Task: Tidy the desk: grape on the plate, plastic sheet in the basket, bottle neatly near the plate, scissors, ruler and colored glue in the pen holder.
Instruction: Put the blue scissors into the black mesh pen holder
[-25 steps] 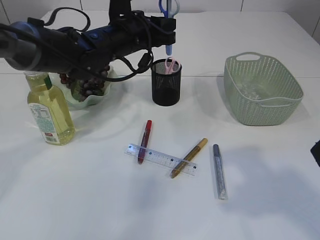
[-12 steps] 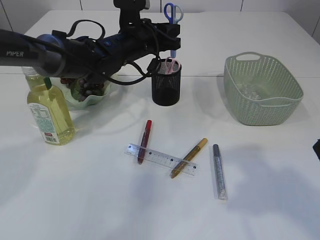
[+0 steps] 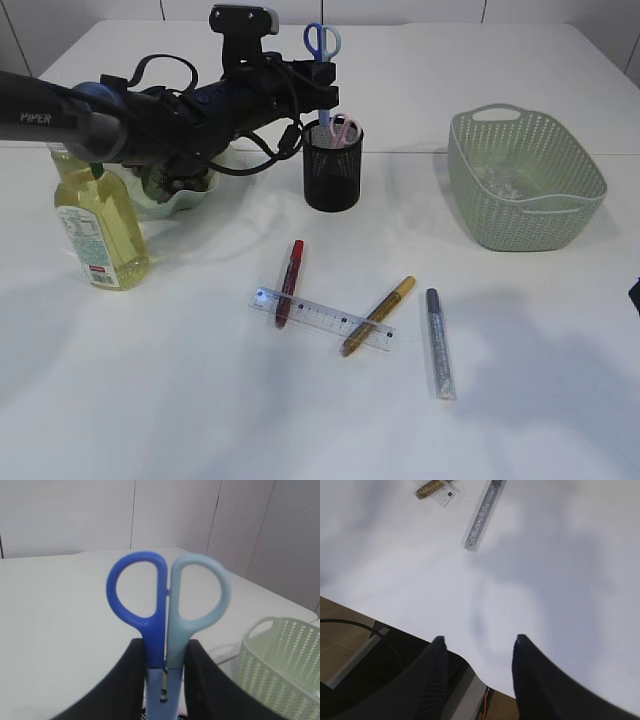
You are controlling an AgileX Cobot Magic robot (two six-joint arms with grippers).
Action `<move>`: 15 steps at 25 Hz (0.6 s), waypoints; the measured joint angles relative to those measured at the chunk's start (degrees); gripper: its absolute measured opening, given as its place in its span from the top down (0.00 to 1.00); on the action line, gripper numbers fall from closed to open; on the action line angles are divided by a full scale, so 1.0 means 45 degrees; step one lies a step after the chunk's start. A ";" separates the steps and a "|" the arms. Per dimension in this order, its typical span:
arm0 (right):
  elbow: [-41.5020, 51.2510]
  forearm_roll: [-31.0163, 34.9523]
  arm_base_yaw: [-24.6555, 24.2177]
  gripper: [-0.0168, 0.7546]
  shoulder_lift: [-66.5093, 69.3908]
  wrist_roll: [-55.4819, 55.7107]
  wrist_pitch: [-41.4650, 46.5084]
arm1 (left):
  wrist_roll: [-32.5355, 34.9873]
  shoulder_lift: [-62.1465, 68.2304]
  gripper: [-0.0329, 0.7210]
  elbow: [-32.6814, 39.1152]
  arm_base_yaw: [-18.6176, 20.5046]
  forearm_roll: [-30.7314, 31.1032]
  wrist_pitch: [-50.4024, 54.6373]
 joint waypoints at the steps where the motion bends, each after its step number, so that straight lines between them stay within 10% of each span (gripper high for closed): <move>1: 0.0000 0.0000 0.0000 0.53 0.0000 0.0000 -0.0027 | 0.0000 0.0063 0.74 0.0000 0.0007 -0.0025 0.0000; 15: 0.0000 -0.0027 0.0000 0.53 0.0000 0.0000 -0.0284 | 0.0000 0.0246 0.74 -0.0017 0.0007 -0.0023 0.0000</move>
